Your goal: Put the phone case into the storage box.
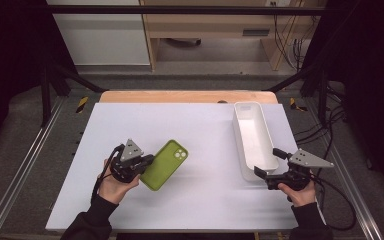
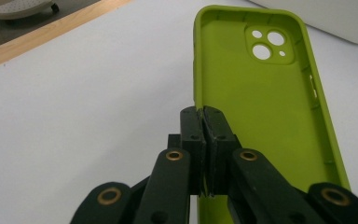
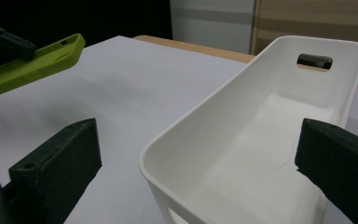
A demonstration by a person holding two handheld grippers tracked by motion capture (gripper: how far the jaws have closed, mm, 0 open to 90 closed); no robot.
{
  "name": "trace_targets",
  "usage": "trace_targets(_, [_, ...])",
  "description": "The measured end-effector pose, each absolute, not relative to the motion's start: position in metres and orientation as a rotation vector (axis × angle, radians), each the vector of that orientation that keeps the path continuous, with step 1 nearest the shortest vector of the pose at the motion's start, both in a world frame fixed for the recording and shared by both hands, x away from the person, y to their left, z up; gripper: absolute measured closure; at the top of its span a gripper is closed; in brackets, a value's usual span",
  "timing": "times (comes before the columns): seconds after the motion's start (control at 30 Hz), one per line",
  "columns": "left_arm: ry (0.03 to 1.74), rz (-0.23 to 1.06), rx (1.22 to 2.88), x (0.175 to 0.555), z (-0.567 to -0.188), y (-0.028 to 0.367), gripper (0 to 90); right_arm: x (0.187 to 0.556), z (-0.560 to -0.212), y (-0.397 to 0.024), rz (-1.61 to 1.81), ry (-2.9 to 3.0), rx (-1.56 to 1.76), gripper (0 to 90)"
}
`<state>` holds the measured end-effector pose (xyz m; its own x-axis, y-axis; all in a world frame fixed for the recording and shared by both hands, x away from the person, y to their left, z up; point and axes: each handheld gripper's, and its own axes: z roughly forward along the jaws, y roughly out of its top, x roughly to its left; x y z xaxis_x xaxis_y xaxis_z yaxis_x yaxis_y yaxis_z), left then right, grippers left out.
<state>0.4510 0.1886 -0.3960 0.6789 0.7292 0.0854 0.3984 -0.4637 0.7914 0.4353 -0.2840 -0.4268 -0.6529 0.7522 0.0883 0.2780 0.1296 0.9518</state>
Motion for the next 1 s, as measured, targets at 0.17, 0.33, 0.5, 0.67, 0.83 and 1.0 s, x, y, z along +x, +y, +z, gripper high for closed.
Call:
trace_targets(0.17, [0.843, 0.54, 2.108, 0.448, -0.394, 0.184, 88.2, 0.435, -0.425, -0.283, 1.544, 1.998, 0.987, 0.7])
trace_targets(0.33, [0.822, 0.543, 2.113, 0.445, -0.392, 0.18, 88.2, 0.435, -0.424, -0.281, 1.545, 2.005, 0.978, 0.7])
trace_targets(0.5, [0.805, 0.546, 2.116, 0.442, -0.391, 0.176, 88.2, 0.434, -0.422, -0.277, 1.551, 2.011, 0.963, 0.7])
trace_targets(0.67, [0.79, 0.548, 2.118, 0.439, -0.39, 0.171, 88.2, 0.433, -0.418, -0.271, 1.556, 2.024, 0.943, 0.8])
trace_targets(0.83, [0.777, 0.554, 2.126, 0.437, -0.39, 0.167, 88.2, 0.433, -0.417, -0.265, 1.556, 2.039, 0.931, 0.9])
trace_targets(1.0, [0.767, 0.559, 2.132, 0.437, -0.39, 0.162, 88.3, 0.433, -0.414, -0.26, 1.554, 2.047, 0.92, 1.1])
